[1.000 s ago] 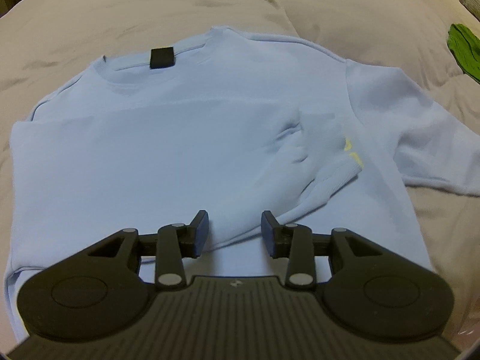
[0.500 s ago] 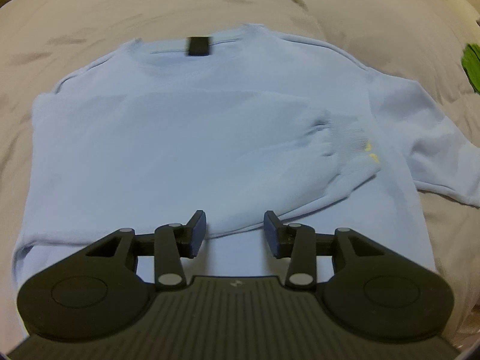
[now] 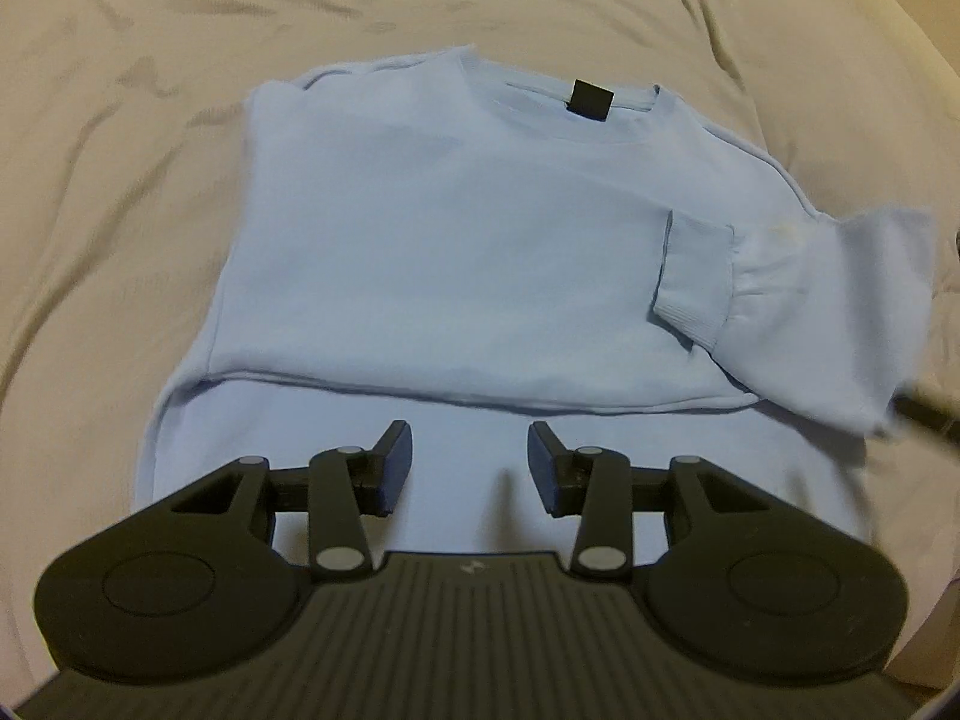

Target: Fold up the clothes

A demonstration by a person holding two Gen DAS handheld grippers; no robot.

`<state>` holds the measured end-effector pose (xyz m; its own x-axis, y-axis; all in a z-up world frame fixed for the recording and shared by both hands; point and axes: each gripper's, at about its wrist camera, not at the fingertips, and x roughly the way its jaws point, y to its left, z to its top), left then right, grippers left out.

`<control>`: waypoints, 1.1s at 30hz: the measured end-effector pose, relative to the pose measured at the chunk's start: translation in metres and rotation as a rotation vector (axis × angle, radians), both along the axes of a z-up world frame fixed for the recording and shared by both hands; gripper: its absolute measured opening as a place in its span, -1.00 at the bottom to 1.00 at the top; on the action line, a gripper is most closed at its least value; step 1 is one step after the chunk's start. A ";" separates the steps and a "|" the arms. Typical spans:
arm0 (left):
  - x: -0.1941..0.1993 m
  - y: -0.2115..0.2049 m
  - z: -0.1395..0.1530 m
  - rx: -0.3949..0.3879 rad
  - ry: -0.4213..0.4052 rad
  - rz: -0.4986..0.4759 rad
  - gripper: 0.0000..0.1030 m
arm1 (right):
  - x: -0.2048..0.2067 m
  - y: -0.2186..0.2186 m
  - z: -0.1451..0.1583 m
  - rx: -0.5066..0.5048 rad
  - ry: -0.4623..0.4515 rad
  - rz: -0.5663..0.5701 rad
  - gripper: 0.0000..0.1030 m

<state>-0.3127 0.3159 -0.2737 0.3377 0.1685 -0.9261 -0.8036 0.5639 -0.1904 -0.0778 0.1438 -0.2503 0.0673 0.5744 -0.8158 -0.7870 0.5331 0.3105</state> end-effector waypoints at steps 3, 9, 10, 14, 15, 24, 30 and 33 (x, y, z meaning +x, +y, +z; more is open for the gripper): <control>0.013 0.003 -0.007 -0.070 -0.065 0.018 -0.22 | 0.017 -0.031 -0.028 -0.128 0.059 -0.129 0.19; 0.074 0.016 -0.036 -0.219 -0.234 0.051 -0.16 | 0.070 -0.084 -0.054 -0.170 0.187 -0.377 0.19; 0.084 0.020 -0.044 -0.234 -0.245 0.070 -0.16 | 0.073 -0.086 -0.056 -0.169 0.185 -0.382 0.19; 0.105 0.031 -0.081 -0.312 -0.228 0.181 -0.20 | 0.082 -0.094 -0.060 -0.163 0.184 -0.398 0.27; 0.107 0.033 -0.083 -0.317 -0.246 0.196 -0.41 | 0.083 -0.096 -0.062 -0.162 0.190 -0.401 0.27; 0.040 0.027 0.052 0.213 -0.492 0.176 -0.94 | 0.075 -0.103 -0.059 -0.142 0.197 -0.394 0.27; -0.013 0.057 0.008 0.197 -0.168 0.216 -0.85 | 0.068 -0.084 -0.061 -0.122 0.195 -0.335 0.27; -0.029 0.066 -0.030 0.012 -0.169 0.313 -0.84 | 0.062 -0.070 -0.063 -0.131 0.146 -0.283 0.27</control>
<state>-0.3422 0.3820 -0.3038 0.4166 0.2985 -0.8587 -0.8954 0.2982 -0.3308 -0.0155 0.0739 -0.3136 0.0858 0.4391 -0.8943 -0.5542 0.7669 0.3235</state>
